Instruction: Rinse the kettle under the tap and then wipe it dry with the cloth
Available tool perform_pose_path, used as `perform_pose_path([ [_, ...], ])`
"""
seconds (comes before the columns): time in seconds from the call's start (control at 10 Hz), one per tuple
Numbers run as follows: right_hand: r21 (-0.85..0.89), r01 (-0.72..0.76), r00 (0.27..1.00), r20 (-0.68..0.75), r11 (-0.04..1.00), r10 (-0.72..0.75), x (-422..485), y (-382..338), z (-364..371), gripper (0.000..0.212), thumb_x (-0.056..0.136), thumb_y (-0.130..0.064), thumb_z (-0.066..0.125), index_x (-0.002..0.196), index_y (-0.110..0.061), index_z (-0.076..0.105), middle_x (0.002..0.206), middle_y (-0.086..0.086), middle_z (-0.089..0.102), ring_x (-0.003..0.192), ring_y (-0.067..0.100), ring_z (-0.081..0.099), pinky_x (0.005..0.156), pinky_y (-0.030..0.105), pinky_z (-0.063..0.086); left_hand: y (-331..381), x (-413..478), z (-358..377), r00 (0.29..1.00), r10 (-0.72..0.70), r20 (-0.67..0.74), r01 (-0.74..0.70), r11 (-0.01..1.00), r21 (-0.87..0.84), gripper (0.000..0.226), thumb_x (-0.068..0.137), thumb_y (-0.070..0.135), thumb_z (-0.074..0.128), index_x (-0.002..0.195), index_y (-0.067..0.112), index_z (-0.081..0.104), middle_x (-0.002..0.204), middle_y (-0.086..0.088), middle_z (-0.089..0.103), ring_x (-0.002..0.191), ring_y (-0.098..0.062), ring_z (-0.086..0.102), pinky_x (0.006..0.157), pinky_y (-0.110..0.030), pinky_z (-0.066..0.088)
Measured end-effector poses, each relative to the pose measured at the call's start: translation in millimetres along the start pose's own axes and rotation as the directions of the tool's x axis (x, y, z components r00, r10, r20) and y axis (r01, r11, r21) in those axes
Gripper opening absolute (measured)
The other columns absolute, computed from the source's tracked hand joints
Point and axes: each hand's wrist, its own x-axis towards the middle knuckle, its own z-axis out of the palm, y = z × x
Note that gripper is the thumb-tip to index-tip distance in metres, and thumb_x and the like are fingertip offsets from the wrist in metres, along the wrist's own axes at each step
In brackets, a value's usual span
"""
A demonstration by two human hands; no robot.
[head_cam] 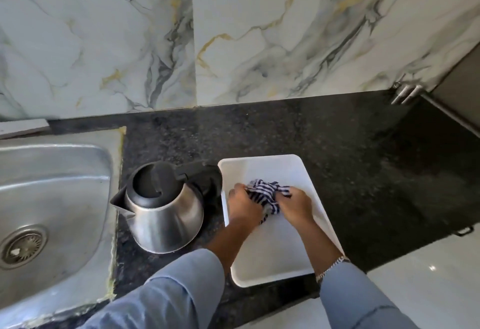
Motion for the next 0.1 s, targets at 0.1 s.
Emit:
perform_pose_path([
  [0.1, -0.303, 0.067, 0.993, -0.074, 0.951, -0.093, -11.1, -8.8, 3.0, 0.029, 0.097, -0.027, 0.066, 0.114, -0.004, 0.065, 0.122, 0.022, 0.066, 0.115, 0.042, 0.060, 0.090, 0.043, 0.049, 8.1, -7.4, -0.7, 0.988, 0.096, 0.122, -0.134, 0.925, 0.356, 0.063, 0.084, 0.012, 0.058, 0.138, -0.003, 0.029, 0.144, -0.025, 0.033, 0.133, -0.039, 0.037, 0.111, -0.035, 0.033],
])
